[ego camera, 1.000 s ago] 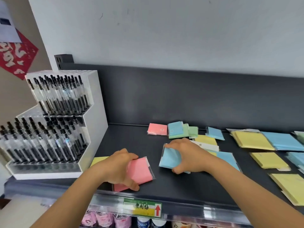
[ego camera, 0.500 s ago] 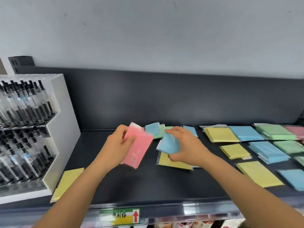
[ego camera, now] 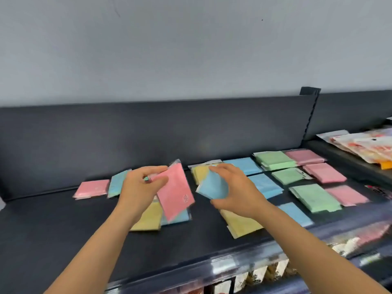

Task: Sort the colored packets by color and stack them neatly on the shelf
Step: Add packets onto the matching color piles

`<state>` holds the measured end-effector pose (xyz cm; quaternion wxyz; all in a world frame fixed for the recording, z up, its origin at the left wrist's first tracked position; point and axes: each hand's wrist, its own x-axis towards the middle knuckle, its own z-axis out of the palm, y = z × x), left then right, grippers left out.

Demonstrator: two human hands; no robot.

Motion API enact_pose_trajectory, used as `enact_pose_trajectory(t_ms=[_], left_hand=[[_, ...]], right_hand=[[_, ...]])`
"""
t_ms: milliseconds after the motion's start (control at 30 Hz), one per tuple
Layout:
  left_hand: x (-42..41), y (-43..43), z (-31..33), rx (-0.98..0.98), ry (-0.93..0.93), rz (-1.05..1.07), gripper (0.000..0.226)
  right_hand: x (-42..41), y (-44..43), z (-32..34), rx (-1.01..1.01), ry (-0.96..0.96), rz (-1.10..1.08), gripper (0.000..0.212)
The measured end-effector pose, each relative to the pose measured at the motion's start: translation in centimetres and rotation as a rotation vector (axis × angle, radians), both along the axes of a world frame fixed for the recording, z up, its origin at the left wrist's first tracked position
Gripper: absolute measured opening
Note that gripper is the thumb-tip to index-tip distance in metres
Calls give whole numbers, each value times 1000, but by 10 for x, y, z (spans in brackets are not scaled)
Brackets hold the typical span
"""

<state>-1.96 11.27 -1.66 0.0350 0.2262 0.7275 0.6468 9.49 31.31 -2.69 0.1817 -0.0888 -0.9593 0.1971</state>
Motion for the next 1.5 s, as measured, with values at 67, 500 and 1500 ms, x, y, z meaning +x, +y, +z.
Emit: enact_pose_trajectory(t_ms=[67,500,1500], left_hand=[[17,36,4,39,19,21,26],[100,276,8,188,-12,114,17],[60,501,-13,-880,358,-91,38]], right_hand=[[18,33,-1,5,6,-7,83],[130,257,15,-41,67,-88,84],[150,375,23,44,-112,-175,87]])
